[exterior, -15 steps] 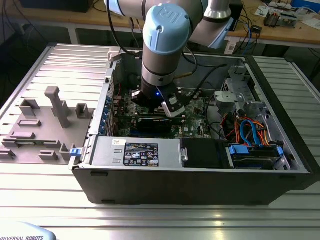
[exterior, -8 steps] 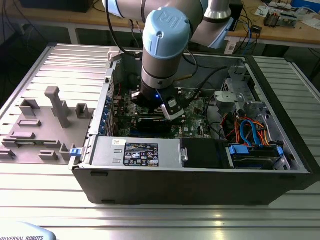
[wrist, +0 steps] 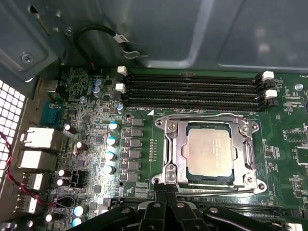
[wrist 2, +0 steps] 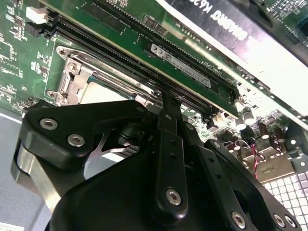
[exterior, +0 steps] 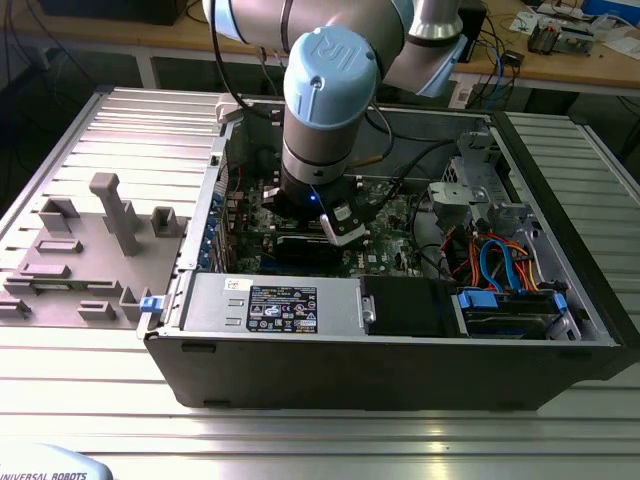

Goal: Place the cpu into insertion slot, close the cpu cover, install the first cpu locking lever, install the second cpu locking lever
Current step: 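Install the second cpu locking lever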

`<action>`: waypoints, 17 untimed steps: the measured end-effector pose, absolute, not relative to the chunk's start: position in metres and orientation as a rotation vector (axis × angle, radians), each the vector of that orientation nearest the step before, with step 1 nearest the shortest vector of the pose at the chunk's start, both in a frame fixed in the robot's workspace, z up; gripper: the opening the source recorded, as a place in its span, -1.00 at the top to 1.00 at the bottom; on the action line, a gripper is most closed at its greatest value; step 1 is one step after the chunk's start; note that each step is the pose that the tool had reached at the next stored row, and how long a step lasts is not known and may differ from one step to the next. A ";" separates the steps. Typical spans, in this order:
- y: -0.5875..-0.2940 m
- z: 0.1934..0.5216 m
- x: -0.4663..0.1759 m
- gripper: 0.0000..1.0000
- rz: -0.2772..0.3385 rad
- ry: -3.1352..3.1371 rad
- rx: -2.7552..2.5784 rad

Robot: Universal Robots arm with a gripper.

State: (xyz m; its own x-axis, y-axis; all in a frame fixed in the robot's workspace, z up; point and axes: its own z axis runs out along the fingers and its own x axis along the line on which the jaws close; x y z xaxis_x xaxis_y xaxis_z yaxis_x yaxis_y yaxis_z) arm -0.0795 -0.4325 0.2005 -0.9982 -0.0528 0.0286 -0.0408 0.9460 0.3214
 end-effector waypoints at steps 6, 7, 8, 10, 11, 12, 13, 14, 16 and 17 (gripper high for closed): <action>-0.432 0.199 -0.081 0.79 -0.532 -3.058 0.074; -0.432 0.198 -0.081 0.79 -0.537 -3.058 0.074; -0.432 0.197 -0.081 0.79 -0.542 -3.057 0.074; -0.433 0.196 -0.082 0.79 -0.549 -3.056 0.074; -0.433 0.196 -0.082 0.79 -0.552 -3.055 0.074; -0.433 0.195 -0.082 0.79 -0.558 -3.054 0.074; -0.433 0.195 -0.082 0.79 -0.564 -3.053 0.074; -0.433 0.195 -0.082 0.79 -0.566 -3.053 0.075; -0.432 0.194 -0.083 0.79 -0.570 -3.052 0.074; -0.432 0.194 -0.084 0.79 -0.570 -3.052 0.074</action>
State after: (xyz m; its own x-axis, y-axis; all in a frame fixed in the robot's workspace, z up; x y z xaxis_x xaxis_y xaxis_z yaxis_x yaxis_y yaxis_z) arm -0.0835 -0.4325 0.1941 -0.9982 -0.0536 0.0263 -0.0405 0.9315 0.3615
